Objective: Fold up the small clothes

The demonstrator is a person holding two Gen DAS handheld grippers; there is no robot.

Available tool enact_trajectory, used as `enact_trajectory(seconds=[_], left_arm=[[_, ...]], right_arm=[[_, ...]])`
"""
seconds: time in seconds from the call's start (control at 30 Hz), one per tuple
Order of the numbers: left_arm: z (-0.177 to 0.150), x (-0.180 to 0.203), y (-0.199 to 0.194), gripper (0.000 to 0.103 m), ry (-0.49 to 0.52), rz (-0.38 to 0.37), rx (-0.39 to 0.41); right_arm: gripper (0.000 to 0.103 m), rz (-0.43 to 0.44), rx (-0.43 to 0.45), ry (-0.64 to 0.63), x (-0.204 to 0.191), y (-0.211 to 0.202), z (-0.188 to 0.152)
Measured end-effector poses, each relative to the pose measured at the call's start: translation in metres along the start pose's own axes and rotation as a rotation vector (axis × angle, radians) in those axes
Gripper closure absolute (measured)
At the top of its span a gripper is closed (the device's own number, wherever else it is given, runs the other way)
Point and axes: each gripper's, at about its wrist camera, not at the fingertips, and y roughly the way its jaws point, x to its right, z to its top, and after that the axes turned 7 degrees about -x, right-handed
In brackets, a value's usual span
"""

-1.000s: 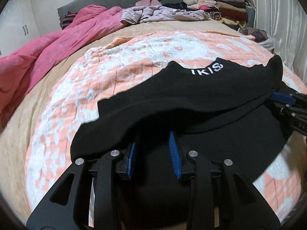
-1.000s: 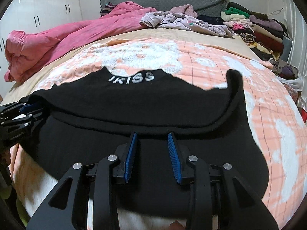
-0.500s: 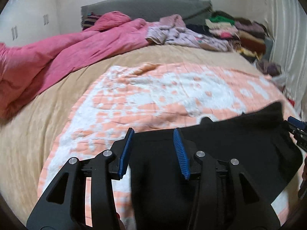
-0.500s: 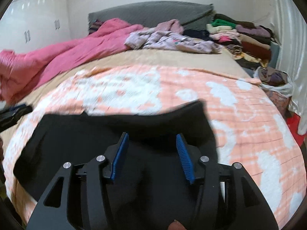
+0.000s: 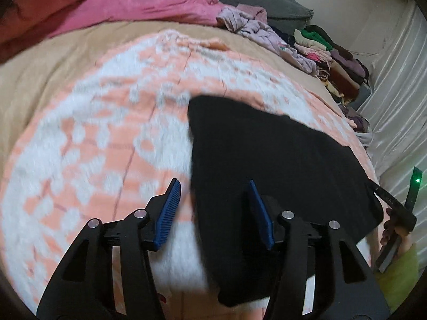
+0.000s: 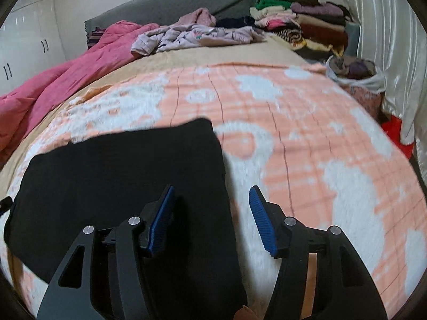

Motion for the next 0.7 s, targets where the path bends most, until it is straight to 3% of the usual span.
enact_trajectory(seconds=[0.13, 0.17, 0.2, 0.27, 0.33, 0.4, 0.7], left_arm=[[-0.011, 0.004, 0.009, 0.058, -0.007, -0.044, -0.042], [-0.014, 0.005, 0.011, 0.058, -0.01, -0.043, -0.048], [-0.017, 0.006, 0.011, 0.06, -0.013, -0.047, -0.052], [-0.021, 0.011, 0.008, 0.069, -0.01, -0.056, -0.049], [-0.022, 0.017, 0.005, 0.087, 0.011, -0.055, -0.046], [-0.02, 0.022, 0.002, 0.094, 0.029, -0.045, -0.047], [-0.03, 0.028, -0.018, 0.096, 0.098, -0.007, -0.03]], right_arm=[[0.047, 0.085, -0.042, 0.062, 0.013, 0.004, -0.008], [0.05, 0.112, -0.054, 0.079, 0.016, 0.006, -0.01], [0.061, 0.132, -0.059, 0.091, 0.017, 0.006, -0.011], [0.078, 0.179, -0.059, 0.096, 0.017, 0.003, -0.014], [0.086, 0.181, -0.046, 0.078, 0.012, -0.003, -0.017], [0.094, 0.179, -0.034, 0.072, 0.01, -0.009, -0.017], [0.094, 0.15, -0.002, 0.038, 0.016, -0.038, -0.032]])
